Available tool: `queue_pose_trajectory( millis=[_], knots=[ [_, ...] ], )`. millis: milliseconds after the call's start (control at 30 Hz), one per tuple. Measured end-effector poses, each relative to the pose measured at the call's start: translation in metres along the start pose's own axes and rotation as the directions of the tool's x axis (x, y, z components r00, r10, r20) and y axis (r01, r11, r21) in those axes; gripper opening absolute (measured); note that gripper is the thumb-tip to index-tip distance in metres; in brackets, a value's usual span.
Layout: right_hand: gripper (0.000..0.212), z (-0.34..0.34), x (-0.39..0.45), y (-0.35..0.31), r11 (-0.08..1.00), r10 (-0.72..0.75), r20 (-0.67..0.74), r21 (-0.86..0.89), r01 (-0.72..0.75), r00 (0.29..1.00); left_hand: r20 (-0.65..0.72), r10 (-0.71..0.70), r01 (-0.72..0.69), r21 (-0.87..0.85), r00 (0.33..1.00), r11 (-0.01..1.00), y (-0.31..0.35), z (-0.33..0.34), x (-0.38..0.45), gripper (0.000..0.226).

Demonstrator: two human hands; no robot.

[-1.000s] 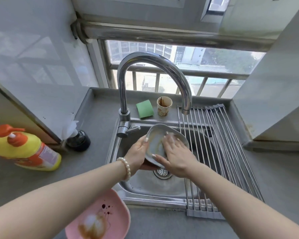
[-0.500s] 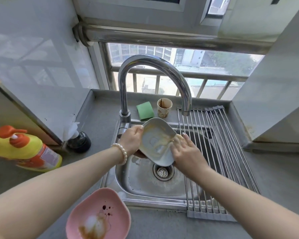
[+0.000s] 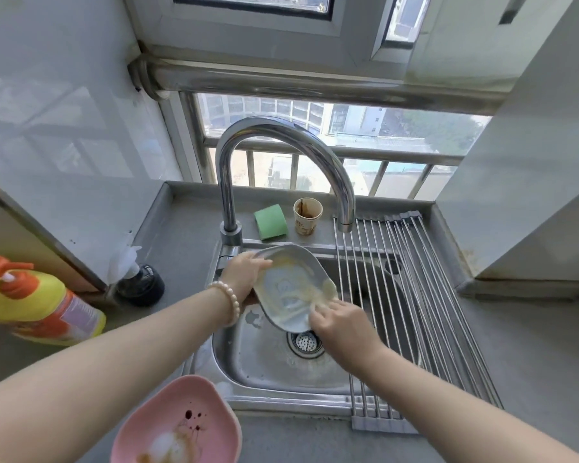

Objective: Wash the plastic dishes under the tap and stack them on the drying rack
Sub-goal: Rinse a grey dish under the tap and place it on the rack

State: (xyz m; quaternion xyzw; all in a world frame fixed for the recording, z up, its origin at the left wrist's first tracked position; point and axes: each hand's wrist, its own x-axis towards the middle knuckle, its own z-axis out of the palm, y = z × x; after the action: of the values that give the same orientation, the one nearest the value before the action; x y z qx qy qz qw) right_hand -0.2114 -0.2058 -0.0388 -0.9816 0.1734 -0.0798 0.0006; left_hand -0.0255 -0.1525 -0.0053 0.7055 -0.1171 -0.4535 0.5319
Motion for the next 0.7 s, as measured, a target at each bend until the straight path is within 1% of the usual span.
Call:
queue_pose_trajectory(
  millis=[33,67,133,167,200,233,267,300,333,367,400,433,467,500,533,567,633,667,700],
  knots=[
    [0.029,-0.005,0.005,-0.008,0.998,0.041,-0.048,0.048,-0.039,0.998,-0.053,0.015,-0.019,-0.075,0.998,0.997,-0.007,0.006,-0.005,0.03],
    [0.029,-0.008,0.01,-0.014,0.994,0.083,-0.09,0.081,-0.076,0.992,-0.075,0.031,-0.042,-0.14,0.997,0.989,-0.015,0.014,-0.014,0.038],
    [0.027,-0.011,0.018,-0.026,0.98,0.153,-0.17,0.151,-0.128,0.973,-0.077,0.05,-0.065,-0.216,0.996,0.974,-0.029,0.029,-0.035,0.047],
    [0.022,-0.009,0.019,-0.031,0.971,0.17,-0.219,0.202,-0.126,0.961,-0.088,0.055,-0.075,-0.238,0.995,0.968,-0.031,0.032,-0.041,0.049],
    [0.016,-0.007,0.017,-0.033,0.962,0.163,-0.272,0.259,-0.091,0.948,-0.114,0.059,-0.087,-0.255,0.992,0.963,-0.031,0.032,-0.041,0.049],
    [0.016,-0.003,0.012,-0.032,0.955,0.14,-0.348,0.296,-0.033,0.927,-0.135,0.072,-0.104,-0.249,0.988,0.963,-0.028,0.028,-0.036,0.048],
    [0.016,-0.001,0.005,-0.028,0.945,0.087,-0.386,0.324,0.046,0.918,-0.131,0.103,-0.129,-0.209,0.986,0.969,-0.023,0.022,-0.033,0.047],
    [0.017,0.002,-0.002,-0.02,0.939,0.007,-0.39,0.318,0.128,0.921,-0.103,0.132,-0.147,-0.151,0.986,0.977,-0.017,0.015,-0.03,0.045],
    [0.025,0.001,-0.007,-0.007,0.949,-0.076,-0.331,0.266,0.171,0.941,-0.063,0.143,-0.149,-0.096,0.988,0.984,-0.014,0.009,-0.029,0.042],
    [0.037,0.0,-0.009,0.006,0.975,-0.128,-0.186,0.157,0.158,0.974,-0.01,0.124,-0.125,-0.05,0.992,0.991,-0.011,0.005,-0.029,0.04],
    [0.056,-0.005,-0.006,0.016,0.996,-0.093,0.019,0.008,0.093,0.995,0.054,0.084,-0.083,-0.02,0.995,0.996,-0.01,0.003,-0.029,0.041],
    [0.079,-0.012,0.0,0.022,0.992,0.008,0.214,-0.124,0.019,0.977,0.112,0.037,-0.036,-0.01,0.993,0.999,-0.01,0.003,-0.029,0.041],
    [0.099,-0.019,0.006,0.025,0.977,0.105,0.361,-0.212,-0.028,0.926,0.147,0.008,-0.006,-0.012,0.989,1.0,-0.01,0.004,-0.029,0.04],
    [0.108,-0.021,0.012,0.023,0.971,0.158,0.455,-0.235,-0.053,0.877,0.165,0.007,-0.005,-0.012,0.986,1.0,-0.01,0.005,-0.027,0.037],
    [0.112,-0.022,0.017,0.016,0.978,0.163,0.513,-0.194,-0.071,0.843,0.176,0.017,-0.014,-0.013,0.984,1.0,-0.011,0.006,-0.024,0.033],
    [0.114,-0.023,0.021,0.005,0.989,0.14,0.54,-0.12,-0.088,0.83,0.183,0.027,-0.024,-0.018,0.983,1.0,-0.012,0.007,-0.024,0.027],
    [0.114,-0.024,0.017,-0.012,0.986,0.027,0.523,0.128,-0.11,0.852,0.191,0.037,-0.031,-0.034,0.981,0.999,-0.016,0.011,-0.025,0.016],
    [0.11,-0.026,0.011,-0.017,0.969,-0.045,0.512,0.23,-0.086,0.858,0.191,0.042,-0.037,-0.03,0.981,0.999,-0.019,0.012,-0.026,0.015],
    [0.106,-0.028,0.004,-0.018,0.961,-0.098,0.505,0.273,-0.05,0.858,0.186,0.053,-0.05,-0.016,0.981,0.999,-0.02,0.012,-0.025,0.016]
  ],
)
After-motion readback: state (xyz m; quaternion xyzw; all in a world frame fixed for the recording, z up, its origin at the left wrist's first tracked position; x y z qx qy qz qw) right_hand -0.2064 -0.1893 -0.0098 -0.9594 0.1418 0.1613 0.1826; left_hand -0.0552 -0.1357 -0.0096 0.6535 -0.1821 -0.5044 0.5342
